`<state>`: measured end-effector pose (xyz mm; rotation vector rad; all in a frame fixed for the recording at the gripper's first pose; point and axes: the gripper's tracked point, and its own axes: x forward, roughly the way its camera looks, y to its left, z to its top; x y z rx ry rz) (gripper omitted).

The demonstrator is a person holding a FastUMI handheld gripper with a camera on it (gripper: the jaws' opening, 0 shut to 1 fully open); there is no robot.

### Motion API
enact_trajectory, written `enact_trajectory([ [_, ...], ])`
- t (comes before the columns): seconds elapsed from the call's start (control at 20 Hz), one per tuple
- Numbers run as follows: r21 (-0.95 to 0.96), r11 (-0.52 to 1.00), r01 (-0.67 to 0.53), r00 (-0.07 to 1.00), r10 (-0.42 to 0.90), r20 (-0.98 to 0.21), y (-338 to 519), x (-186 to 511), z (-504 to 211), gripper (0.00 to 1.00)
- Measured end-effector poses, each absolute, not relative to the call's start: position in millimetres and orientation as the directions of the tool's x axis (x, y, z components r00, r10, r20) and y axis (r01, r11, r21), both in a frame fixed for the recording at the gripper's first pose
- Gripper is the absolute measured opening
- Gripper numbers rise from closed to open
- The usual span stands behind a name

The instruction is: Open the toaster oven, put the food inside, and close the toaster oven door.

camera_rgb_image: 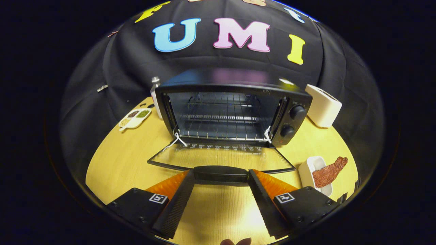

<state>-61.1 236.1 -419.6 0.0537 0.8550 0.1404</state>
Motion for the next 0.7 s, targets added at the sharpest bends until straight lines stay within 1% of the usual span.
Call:
enact_trajectory([
  [0.15,0.144,0.985,-0.092,0.579,0.171,-0.797,237.9,-78.6,-442.0,0.99],
  [0.45,0.129,0.985,-0.117,0.558,0.172,-0.812,224.0,-90.9,-447.4,0.98],
  [0.6,0.142,0.981,-0.135,0.56,0.194,-0.805,217.8,-92.4,-438.5,0.98],
  [0.7,0.154,0.974,-0.168,0.558,0.222,-0.8,211.7,-96.8,-427.7,0.98],
])
